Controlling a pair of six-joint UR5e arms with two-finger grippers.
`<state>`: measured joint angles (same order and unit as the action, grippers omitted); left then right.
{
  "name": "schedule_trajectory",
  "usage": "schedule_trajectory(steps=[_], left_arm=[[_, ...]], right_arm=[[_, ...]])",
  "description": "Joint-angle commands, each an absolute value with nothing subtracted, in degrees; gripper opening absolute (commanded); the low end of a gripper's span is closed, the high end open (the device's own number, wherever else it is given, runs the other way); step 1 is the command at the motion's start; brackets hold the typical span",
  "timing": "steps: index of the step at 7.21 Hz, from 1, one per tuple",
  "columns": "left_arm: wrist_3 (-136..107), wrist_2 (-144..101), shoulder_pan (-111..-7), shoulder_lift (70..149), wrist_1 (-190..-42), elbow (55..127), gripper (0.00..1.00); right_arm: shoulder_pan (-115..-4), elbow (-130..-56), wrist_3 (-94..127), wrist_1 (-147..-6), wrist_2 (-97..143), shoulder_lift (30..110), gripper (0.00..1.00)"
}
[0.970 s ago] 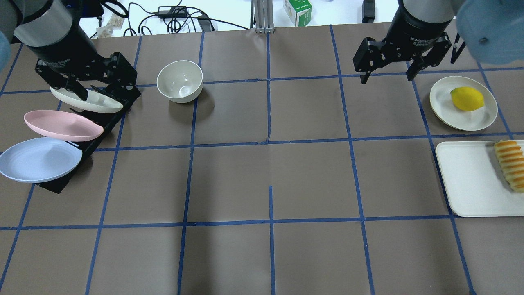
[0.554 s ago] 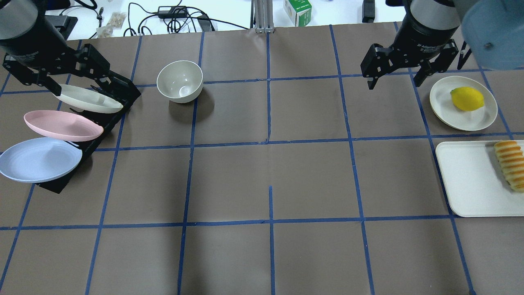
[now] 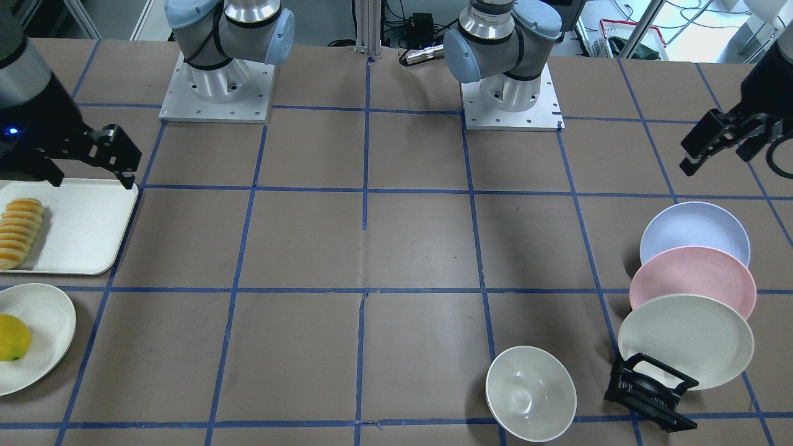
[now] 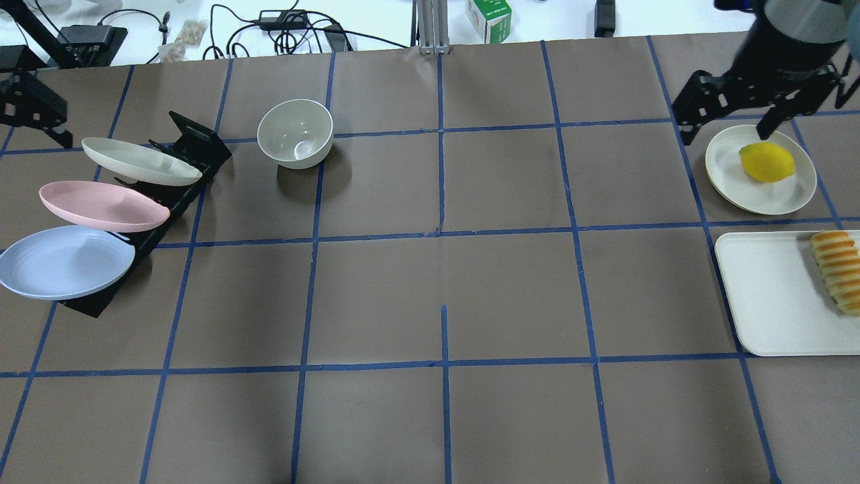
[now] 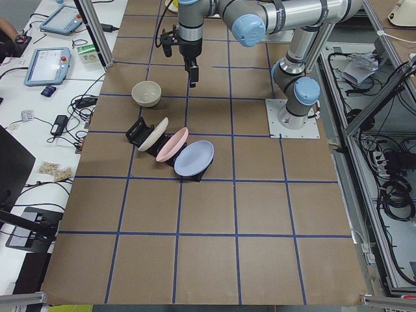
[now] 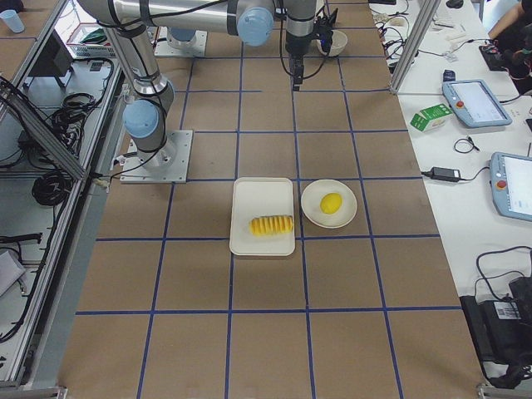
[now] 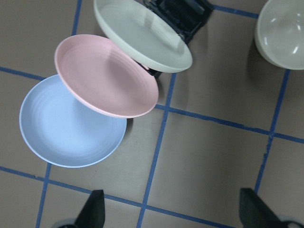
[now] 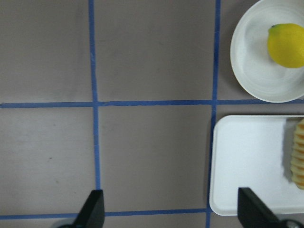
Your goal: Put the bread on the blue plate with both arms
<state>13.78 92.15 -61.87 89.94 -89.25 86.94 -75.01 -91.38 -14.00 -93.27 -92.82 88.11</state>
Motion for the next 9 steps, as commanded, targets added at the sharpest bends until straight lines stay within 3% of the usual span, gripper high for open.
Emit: schedule_trajectory(steps=[1,4,7,9], left_arm=[[32.33,91.93,-51.29,91.84,-86.33,87.79,1.0],[42.5,90.02,-41.08,96.13,-83.59,88.16,1.0],[44.91,83.34,-35.78,102.54,-82.63,87.98,1.0],[44.3,79.12,-35.77,107.47,-79.12,88.15,1.0]], right_arm=[[-60.55,-96.56,-23.15,-93.43,-92.82,87.98,1.0],[-55.55,-103.7,-30.14,-100.95,-92.9,86.92,1.0],[-50.8,-104.06,-30.32,-101.34,-92.37,86.58,1.0],[-47.4,-104.06,-34.26,-104.65,-92.55,81.68,1.0]])
